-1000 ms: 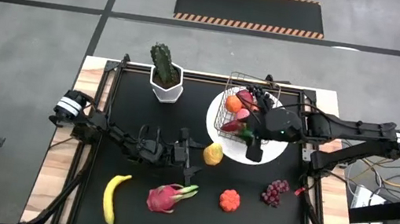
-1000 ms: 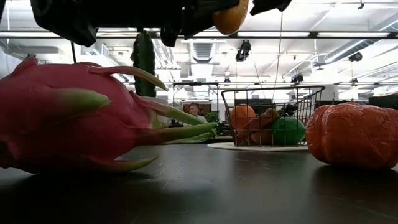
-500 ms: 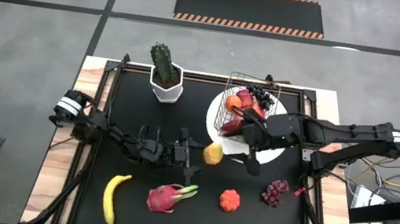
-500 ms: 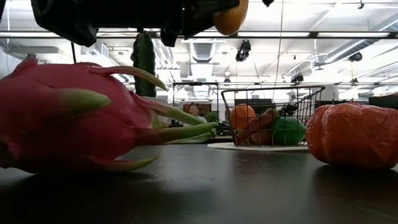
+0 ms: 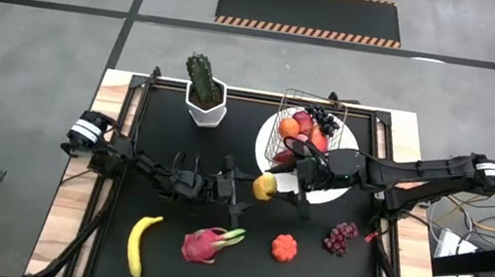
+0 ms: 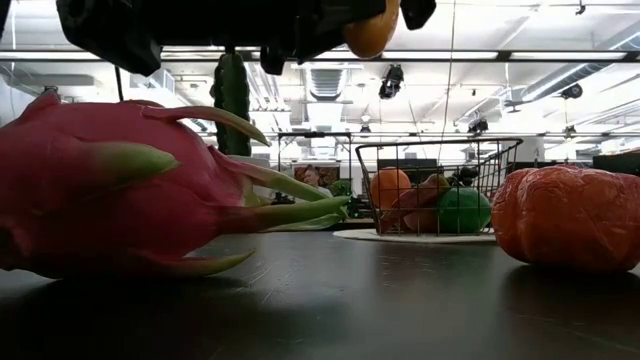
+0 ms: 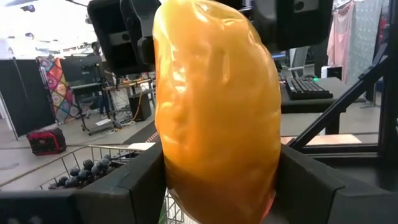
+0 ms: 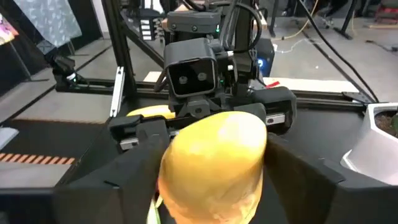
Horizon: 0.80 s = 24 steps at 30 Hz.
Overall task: Build produce basket
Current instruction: Put the yellow mango into the wire basket
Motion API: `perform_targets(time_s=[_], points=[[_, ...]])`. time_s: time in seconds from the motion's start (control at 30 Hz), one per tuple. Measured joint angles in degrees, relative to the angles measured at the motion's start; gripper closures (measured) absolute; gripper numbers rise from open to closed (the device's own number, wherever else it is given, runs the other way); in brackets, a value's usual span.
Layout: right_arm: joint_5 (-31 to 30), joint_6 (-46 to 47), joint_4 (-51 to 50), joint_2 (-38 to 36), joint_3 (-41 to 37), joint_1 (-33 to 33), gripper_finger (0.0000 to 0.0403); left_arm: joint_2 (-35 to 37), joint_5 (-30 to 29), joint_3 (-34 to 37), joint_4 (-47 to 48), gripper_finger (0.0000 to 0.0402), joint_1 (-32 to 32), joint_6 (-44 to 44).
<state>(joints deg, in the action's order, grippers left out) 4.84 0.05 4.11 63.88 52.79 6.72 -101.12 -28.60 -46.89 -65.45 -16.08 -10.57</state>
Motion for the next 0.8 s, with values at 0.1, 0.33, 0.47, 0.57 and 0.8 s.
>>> perform_targets(time_s=[0.1, 0.33, 0.47, 0.57, 0.8], points=[[0.0, 0.1, 0.8, 0.0, -0.5, 0.0, 0.0198, 0.0, 0.0, -0.1, 0.0, 0.0171, 0.0, -0.8], [0.1, 0.4, 0.7, 0.0, -0.8, 0.0, 0.0240, 0.0, -0.1, 0.1, 0.1, 0.0171, 0.0, -0.6], [0.1, 0.3, 0.5, 0.0, -0.8, 0.0, 0.0240, 0.0, -0.3, 0.2, 0.1, 0.0156, 0.1, -0.5], [0.0, 0.4, 0.4, 0.0, -0.9, 0.0, 0.0240, 0.0, -0.5, 0.1, 0.1, 0.0130, 0.1, -0.4], [-5.9, -0.1, -6.8, -0.2, 0.2, -0.4, 0.0240, 0.0, -2.1, 0.9, -0.1, 0.0066, 0.1, -0.5]])
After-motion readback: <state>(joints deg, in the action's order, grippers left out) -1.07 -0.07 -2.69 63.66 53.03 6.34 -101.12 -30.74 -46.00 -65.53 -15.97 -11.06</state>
